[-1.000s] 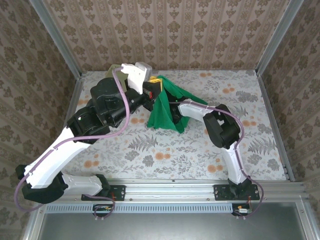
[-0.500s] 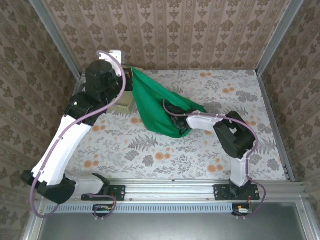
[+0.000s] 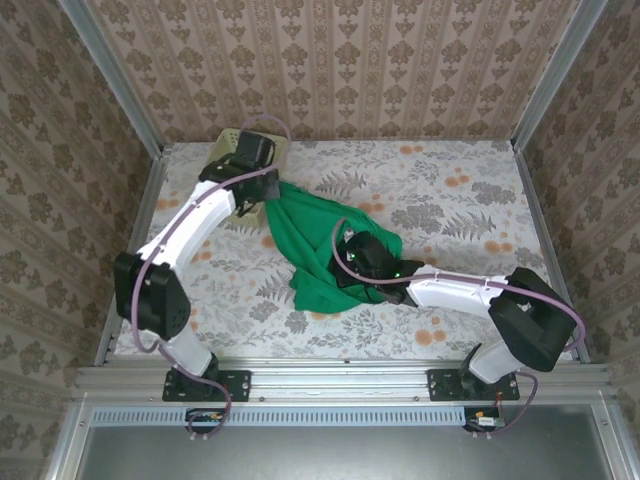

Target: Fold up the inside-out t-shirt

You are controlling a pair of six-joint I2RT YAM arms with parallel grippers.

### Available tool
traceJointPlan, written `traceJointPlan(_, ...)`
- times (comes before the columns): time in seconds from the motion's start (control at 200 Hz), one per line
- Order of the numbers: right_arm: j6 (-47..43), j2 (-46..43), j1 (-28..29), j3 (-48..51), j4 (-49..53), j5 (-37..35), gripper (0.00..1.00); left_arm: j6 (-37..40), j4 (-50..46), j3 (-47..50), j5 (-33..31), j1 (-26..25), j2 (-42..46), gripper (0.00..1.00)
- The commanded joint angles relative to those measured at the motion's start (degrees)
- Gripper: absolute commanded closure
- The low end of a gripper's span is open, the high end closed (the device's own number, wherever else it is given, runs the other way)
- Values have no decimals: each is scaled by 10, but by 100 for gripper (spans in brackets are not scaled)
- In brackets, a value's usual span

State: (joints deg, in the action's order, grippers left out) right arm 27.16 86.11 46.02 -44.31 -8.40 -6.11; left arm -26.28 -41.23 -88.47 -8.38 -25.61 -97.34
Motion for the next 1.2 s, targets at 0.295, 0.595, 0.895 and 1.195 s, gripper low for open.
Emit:
traceJointPlan(0.295,-50,-70,60,50,-54,1,100,-47,-93,-38,-38,2,-74,100)
traceJointPlan(0.595,-30,-263,39,118,12,-41,100,-60,-119,-21,-106,0,-80,100)
traceJointPlan(0.895,-16,-423,-37,91,127,-96,100,-62,-112,29,-121,-42,-64,100)
traceJointPlan(1.195,5,-410,-92,124,134,-15,100,-78,-28,247,-64,-50,104,88)
